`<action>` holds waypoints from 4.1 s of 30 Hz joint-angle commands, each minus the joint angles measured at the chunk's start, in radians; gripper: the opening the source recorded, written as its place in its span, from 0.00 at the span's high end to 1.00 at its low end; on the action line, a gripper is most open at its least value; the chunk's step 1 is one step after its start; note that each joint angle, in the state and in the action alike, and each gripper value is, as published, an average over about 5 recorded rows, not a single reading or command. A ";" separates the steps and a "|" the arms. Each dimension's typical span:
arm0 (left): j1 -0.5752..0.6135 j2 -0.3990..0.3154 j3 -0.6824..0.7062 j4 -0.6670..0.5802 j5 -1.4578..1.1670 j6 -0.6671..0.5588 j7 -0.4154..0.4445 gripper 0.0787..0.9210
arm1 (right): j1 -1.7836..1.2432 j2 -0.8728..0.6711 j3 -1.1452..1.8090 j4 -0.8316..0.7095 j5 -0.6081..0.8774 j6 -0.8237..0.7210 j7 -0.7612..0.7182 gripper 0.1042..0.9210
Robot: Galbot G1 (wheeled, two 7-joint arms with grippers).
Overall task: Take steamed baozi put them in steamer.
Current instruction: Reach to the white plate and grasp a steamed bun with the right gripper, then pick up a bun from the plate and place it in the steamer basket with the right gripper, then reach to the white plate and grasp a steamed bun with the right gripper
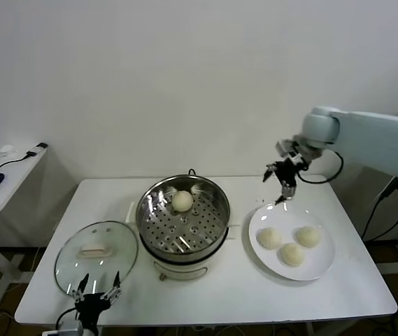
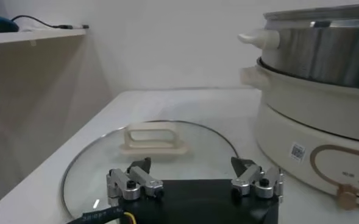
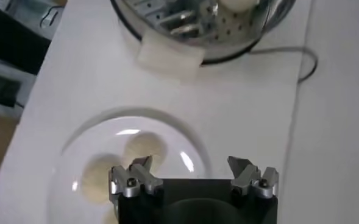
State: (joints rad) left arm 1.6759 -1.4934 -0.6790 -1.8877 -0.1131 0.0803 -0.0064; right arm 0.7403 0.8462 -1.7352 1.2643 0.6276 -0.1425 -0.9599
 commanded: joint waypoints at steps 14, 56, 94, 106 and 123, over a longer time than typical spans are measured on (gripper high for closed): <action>-0.009 0.005 0.001 0.008 -0.002 -0.005 0.001 0.12 | -0.347 0.015 0.146 -0.043 -0.051 -0.233 0.189 0.12; -0.011 0.007 0.006 -0.011 -0.011 -0.002 -0.002 0.12 | 0.425 0.127 -0.025 0.131 0.342 -0.199 0.038 0.44; -0.005 -0.003 0.018 -0.020 -0.013 0.001 -0.003 0.12 | -0.167 0.701 0.160 -0.126 0.353 -0.447 0.386 0.44; -0.007 -0.004 0.017 -0.019 -0.017 0.004 -0.003 0.12 | -0.055 0.643 0.148 -0.079 0.303 -0.357 0.261 0.26; -0.011 -0.006 0.015 -0.031 -0.021 0.010 -0.002 0.12 | 0.316 -0.049 -0.131 0.106 0.050 0.023 -0.149 0.12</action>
State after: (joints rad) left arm 1.6664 -1.4987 -0.6634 -1.9189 -0.1335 0.0893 -0.0091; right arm 0.9069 1.1635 -1.7127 1.2876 0.8439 -0.2820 -0.9363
